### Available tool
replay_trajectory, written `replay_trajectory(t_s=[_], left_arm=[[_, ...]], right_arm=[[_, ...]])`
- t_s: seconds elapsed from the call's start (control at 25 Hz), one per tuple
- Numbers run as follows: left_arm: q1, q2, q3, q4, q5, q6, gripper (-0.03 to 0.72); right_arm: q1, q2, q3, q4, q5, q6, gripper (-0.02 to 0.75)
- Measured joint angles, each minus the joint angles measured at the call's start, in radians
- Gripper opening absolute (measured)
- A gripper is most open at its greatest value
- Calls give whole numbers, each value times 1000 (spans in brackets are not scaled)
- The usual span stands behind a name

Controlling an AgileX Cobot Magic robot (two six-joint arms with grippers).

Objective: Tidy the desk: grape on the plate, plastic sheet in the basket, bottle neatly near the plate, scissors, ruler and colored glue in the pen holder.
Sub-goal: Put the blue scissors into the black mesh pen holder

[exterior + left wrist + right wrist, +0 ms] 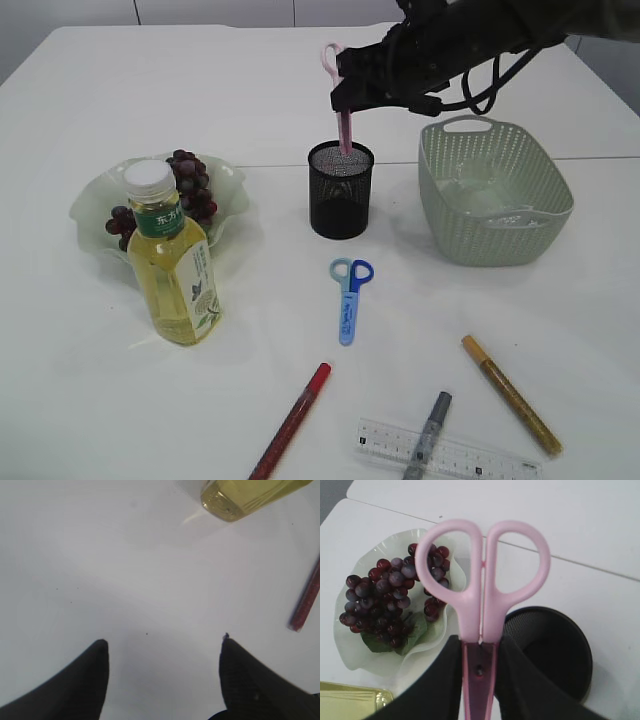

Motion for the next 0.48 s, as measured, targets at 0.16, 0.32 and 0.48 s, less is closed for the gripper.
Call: replay_trajectory(t_s=[0.16, 0.32, 0.48], left_arm=[[0, 0, 0, 0, 0, 0, 506], [0, 0, 0, 0, 2, 0, 506], [0, 0, 0, 0, 2, 0, 506]], right_arm=[[0, 32, 0, 118, -52, -216, 143], [0, 85, 0, 216, -78, -427, 142], [0, 131, 0, 318, -91, -598, 142]])
